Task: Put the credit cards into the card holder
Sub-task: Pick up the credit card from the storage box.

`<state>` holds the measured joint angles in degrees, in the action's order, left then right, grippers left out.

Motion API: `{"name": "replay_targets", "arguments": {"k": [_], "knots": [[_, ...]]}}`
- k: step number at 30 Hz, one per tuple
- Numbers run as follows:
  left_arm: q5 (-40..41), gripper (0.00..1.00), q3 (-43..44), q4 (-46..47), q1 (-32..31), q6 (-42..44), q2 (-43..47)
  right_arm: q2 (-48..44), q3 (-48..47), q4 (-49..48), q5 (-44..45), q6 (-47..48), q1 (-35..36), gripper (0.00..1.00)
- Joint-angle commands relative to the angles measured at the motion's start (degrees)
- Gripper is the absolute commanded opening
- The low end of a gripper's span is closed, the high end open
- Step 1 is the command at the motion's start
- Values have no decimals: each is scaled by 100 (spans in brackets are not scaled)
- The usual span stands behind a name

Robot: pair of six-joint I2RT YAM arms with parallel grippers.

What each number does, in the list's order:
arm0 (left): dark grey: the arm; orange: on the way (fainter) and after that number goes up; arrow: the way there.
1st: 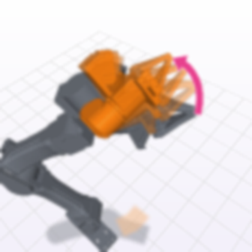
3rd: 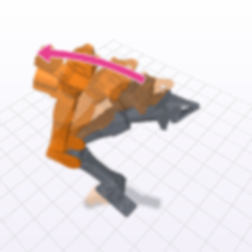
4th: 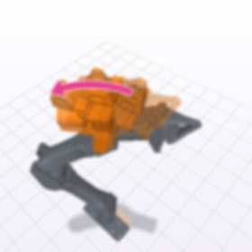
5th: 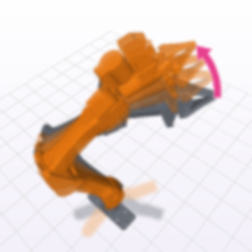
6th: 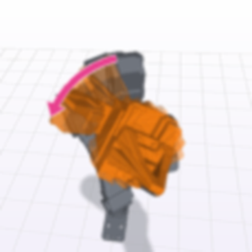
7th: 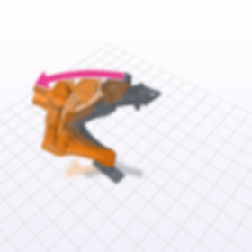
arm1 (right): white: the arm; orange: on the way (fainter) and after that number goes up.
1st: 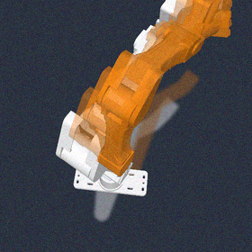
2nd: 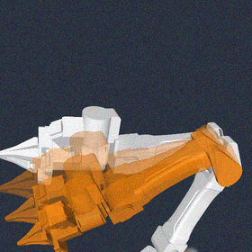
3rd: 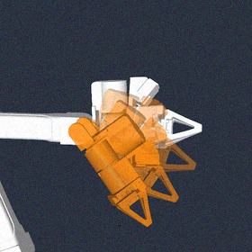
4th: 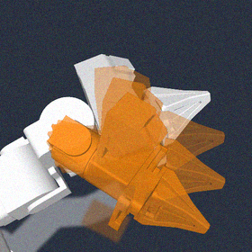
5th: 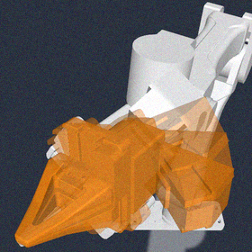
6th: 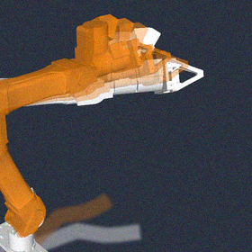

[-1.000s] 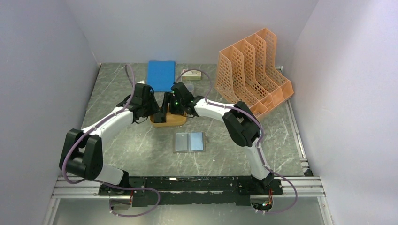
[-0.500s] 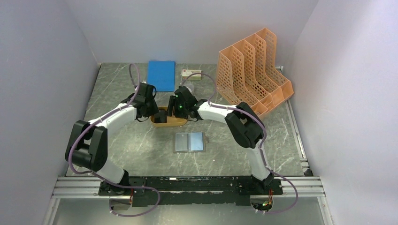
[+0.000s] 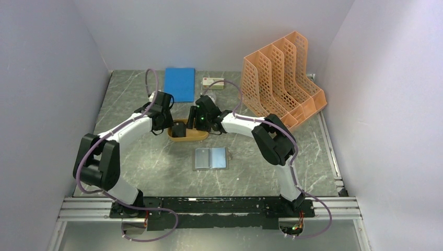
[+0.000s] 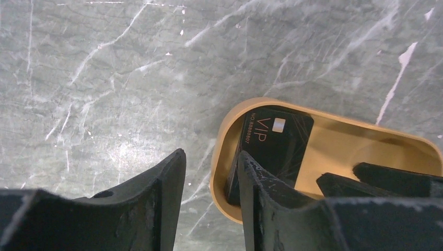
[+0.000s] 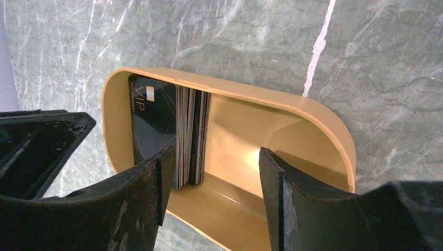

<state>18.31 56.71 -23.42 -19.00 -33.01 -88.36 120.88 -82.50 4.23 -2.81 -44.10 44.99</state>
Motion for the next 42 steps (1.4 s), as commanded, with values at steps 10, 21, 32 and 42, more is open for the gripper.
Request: {"name": "replay_targets", "arguments": {"k": [10, 21, 32, 42], "knots": [[86, 47, 246, -127, 18, 263, -593, -34, -99, 1, -88, 52, -16, 65], [-83, 45, 391, -172, 20, 323, -1055, 76, -178, 32, -195, 63, 0, 65], [-748, 44, 251, 109, 20, 373, -1157, 369, -439, 216, -461, 100, -1, 65], [-465, 44, 226, -56, 23, 262, -1146, 583, -460, 195, -752, 120, -14, 48]]}}
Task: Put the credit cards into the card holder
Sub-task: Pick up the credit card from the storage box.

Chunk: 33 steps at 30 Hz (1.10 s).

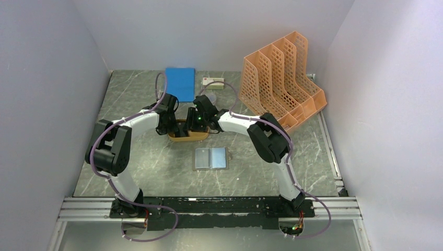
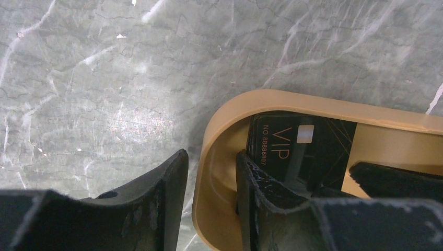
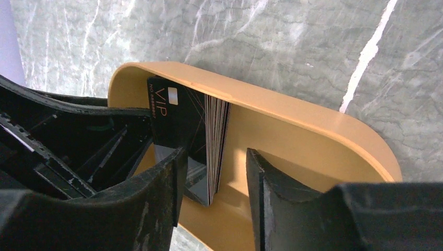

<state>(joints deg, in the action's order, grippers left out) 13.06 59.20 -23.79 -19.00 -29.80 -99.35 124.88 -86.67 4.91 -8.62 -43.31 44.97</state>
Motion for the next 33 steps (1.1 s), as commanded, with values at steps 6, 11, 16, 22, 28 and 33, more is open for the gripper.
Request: {"name": "replay_targets", "arguments": {"k": [6, 11, 16, 22, 28, 33], "knots": [[124, 44, -21, -58, 37, -87, -63, 63, 204, -12, -138, 5, -57, 31], [151, 43, -49, -57, 70, -92, -90, -98, 475, -179, -164, -102, -159, 19], [162, 43, -64, -55, 81, -105, -121, -193, 638, -348, -281, -179, -232, 11], [127, 43, -67, -51, 90, -114, -133, -298, 874, -747, -548, -288, -296, 10], [136, 43, -66, -47, 90, -105, -111, -549, 1214, -1290, -825, -572, -356, 3], [127, 43, -80, -39, 90, -114, -114, -794, 1352, -1365, -903, -712, -414, 0]]}}
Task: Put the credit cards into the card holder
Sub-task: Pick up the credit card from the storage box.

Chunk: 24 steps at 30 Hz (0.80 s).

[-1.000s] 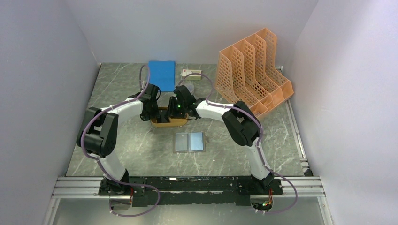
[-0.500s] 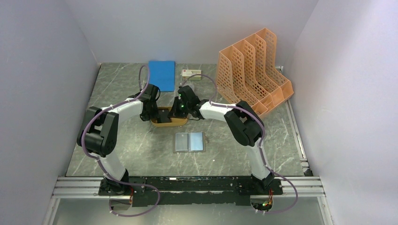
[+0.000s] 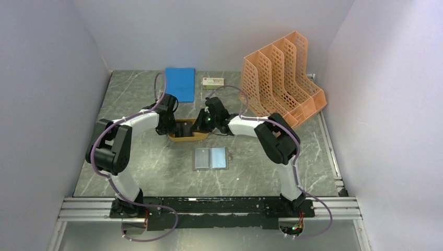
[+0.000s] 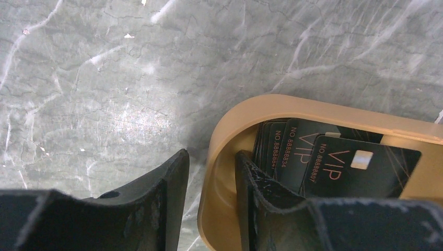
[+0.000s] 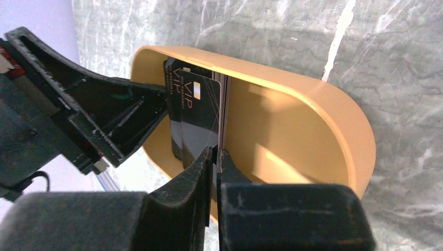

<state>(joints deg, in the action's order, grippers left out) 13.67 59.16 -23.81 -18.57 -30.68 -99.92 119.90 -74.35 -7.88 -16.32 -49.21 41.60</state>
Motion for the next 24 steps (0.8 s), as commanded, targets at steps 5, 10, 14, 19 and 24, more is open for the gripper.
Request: {"name": "replay_targets", "arguments": {"k": [5, 10, 14, 19, 24], "knots": [[51, 43, -78, -21, 55, -44, -30, -524, 232, -105, -244, -260, -97, 0], [-33, 47, -47, -100, 55, -84, 107, -768, 265, 27, -327, -337, -96, 0], [-47, 55, -9, -153, 55, -121, 326, -929, 270, 182, -304, -311, -95, 0], [-2, 62, 217, -417, 55, -139, 599, -1194, 273, 378, -244, -292, -99, 0], [302, 89, 645, -1060, 55, -121, 1344, -1790, 221, 1140, 223, -359, -108, 0]]}}
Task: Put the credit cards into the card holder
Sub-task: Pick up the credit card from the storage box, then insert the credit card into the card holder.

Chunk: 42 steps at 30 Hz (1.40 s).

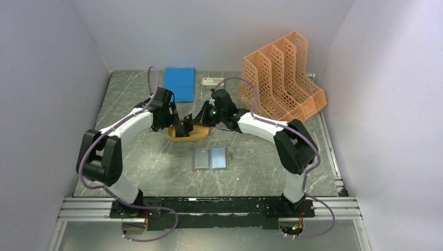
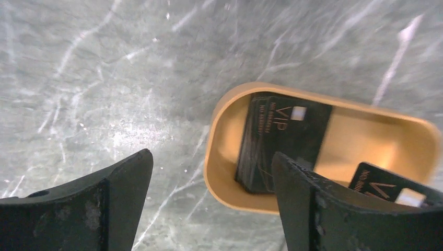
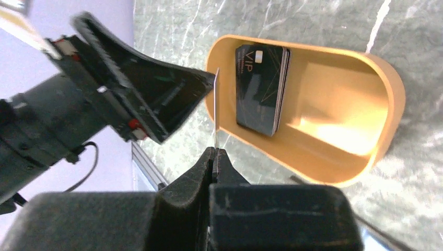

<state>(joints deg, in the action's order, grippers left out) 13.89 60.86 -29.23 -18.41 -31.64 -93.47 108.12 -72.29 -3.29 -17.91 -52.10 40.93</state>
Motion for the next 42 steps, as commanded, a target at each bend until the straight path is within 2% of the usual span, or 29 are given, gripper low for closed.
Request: {"name": "replay_targets", "arguments": {"k": [1, 4, 10, 14, 17, 22, 25, 27, 31, 35, 42], "knots": [[356, 93, 512, -615, 40, -26, 912, -781, 43, 921, 508, -153, -59, 0], [391, 97, 495, -778, 31, -20, 1680, -1493, 542, 1174, 703, -834, -220, 0], [-128, 97, -191, -661, -49, -134, 3320, -2803, 1880, 661, 36, -2697, -510, 0], [-851, 97, -686, -332, -116, -44, 4032, -3306, 1993, 851, -67, -2859, -514, 0], [-1509, 97, -943, -138, -127, 7, 4258, -3587, 2020, 1010, -14, -2532, -538, 0], [-2586, 95, -1627, 270, -284, -60, 4769, -3767, 1985, 1436, -291, -270, -566, 0], [-2830, 94, -2189, 628, -534, -351, 5145, -4047, 2288, 1974, 101, 823, -513, 0], [-2717, 94, -2565, 863, -872, -571, 5311, -4208, 2654, 2085, 316, 1188, -507, 0], [-2287, 93, -2989, 1314, -1592, -968, 5121, -4279, 3439, 1626, 129, 1267, -514, 0], [-1781, 91, -2923, 1580, -2180, -1127, 4448, -4108, 4144, 497, -264, 803, -507, 0], [-1398, 85, -2650, 1653, -2316, -1207, 3494, -3521, 4399, -508, -707, 513, -505, 0]]}}
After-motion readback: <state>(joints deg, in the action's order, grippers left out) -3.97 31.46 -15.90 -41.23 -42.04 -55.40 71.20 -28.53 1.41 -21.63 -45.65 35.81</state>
